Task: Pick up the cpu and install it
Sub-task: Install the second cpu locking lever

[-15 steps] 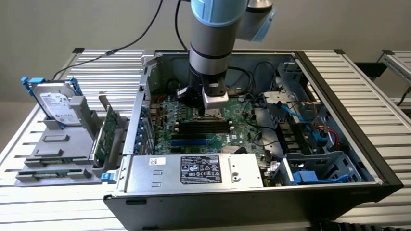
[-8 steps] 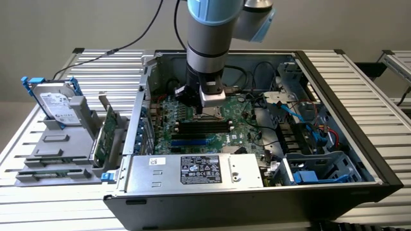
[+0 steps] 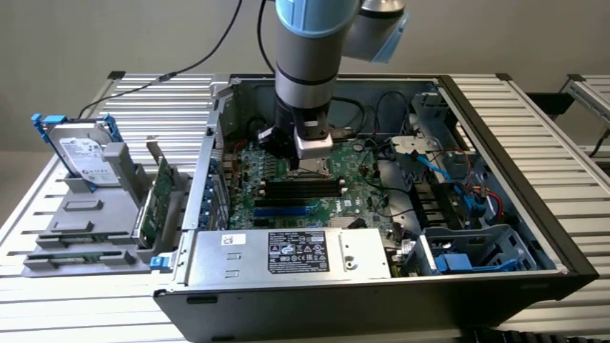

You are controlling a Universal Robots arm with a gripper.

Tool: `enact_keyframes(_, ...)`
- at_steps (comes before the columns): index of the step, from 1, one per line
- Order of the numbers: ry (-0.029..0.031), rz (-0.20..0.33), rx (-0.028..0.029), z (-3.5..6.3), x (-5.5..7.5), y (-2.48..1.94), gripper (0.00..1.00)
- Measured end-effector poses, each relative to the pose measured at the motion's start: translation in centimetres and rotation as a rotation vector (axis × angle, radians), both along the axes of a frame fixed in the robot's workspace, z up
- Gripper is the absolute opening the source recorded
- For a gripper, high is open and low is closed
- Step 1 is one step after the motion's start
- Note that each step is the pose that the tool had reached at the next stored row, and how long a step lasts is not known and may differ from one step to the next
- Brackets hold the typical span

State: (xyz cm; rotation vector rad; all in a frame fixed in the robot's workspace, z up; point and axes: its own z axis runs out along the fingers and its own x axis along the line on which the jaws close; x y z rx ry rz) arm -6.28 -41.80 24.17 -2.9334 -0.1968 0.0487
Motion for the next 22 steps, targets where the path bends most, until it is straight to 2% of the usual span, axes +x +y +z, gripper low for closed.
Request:
enact_keyframes(3,0.0,0.0,-0.0065,-0.09,-0.34,0.0,0.11)
enact_keyframes(5,0.0001,0.0,-0.0085,-0.13,-0.44,0.01,0.11)
enact_keyframes(22,0.0002,0.0,-0.0095,-0.66,-1.04,0.25,0.11)
